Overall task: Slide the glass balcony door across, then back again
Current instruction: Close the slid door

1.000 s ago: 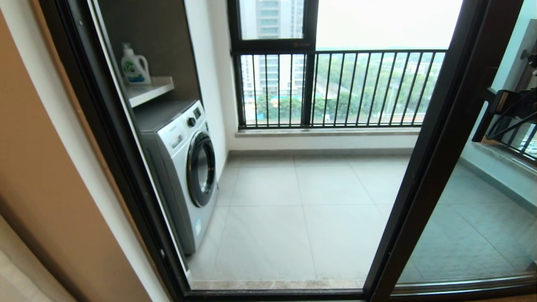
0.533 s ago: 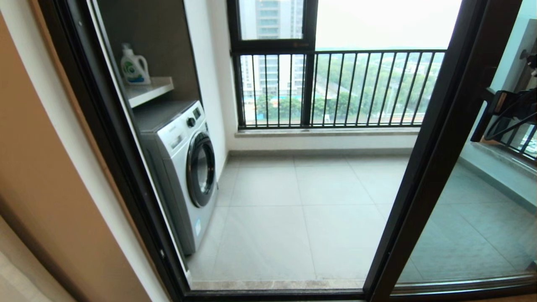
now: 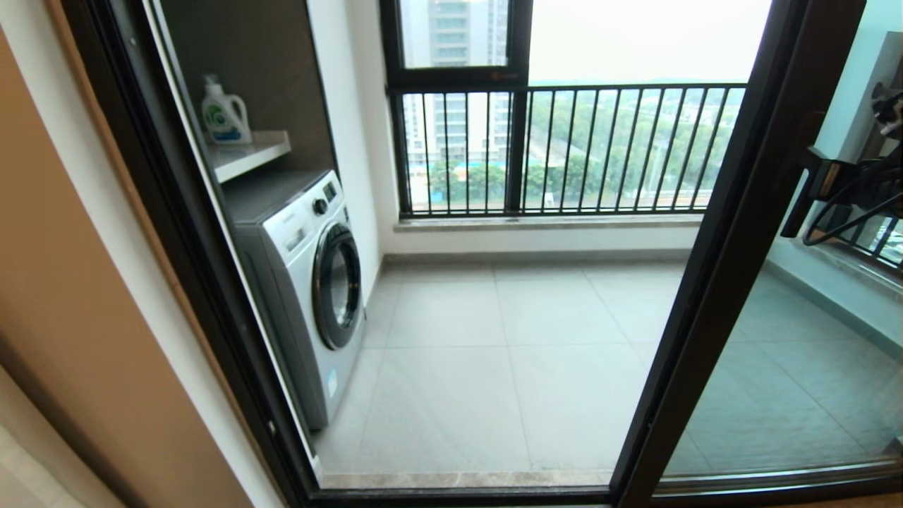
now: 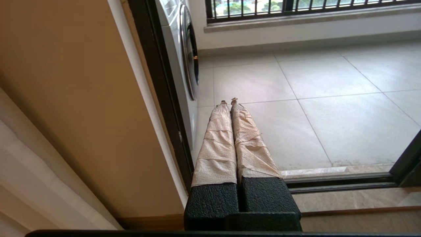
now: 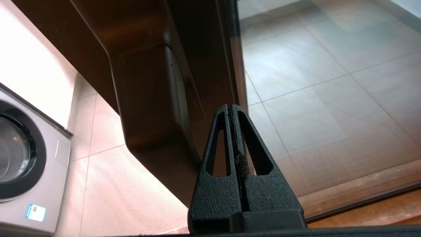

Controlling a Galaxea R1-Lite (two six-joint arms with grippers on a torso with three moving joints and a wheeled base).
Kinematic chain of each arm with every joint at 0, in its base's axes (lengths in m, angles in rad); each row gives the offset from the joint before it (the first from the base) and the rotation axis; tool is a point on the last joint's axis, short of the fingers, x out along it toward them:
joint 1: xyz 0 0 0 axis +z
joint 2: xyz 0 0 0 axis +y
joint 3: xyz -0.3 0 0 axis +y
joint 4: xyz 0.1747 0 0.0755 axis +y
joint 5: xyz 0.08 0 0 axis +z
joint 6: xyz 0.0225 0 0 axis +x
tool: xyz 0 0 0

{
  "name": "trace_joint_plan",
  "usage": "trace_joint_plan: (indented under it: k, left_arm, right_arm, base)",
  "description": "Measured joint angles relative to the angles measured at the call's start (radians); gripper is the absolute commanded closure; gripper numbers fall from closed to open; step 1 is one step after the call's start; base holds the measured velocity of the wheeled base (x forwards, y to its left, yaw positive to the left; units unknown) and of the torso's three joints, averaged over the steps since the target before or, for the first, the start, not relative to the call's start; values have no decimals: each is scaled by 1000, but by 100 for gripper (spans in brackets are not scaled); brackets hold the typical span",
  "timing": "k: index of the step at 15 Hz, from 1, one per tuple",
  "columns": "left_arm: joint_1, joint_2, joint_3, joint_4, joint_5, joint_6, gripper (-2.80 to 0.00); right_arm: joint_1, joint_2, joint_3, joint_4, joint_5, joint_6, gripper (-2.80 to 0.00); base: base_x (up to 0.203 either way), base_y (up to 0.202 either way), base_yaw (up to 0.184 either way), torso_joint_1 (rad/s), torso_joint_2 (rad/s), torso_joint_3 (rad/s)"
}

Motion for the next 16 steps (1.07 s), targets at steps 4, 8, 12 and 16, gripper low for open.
trace_joint_plan:
  k: [4,8,12,16]
  left_arm:
    - [0,0,0,0,0,0,0]
    - [0,0,0,0,0,0,0]
    - [0,0,0,0,0,0,0]
    - [0,0,0,0,0,0,0]
  right_arm:
    - [14,-11,17,1,7,1,0]
    - [41,-28,41,1,9,1,0]
    - [69,-36,49,3,13,3,0]
    - [114,-53,85,-18,8,1,0]
  base:
    - [0,0,0,0,0,0]
    - [0,0,0,0,0,0]
    - [0,0,0,0,0,0]
    - [0,0,0,0,0,0]
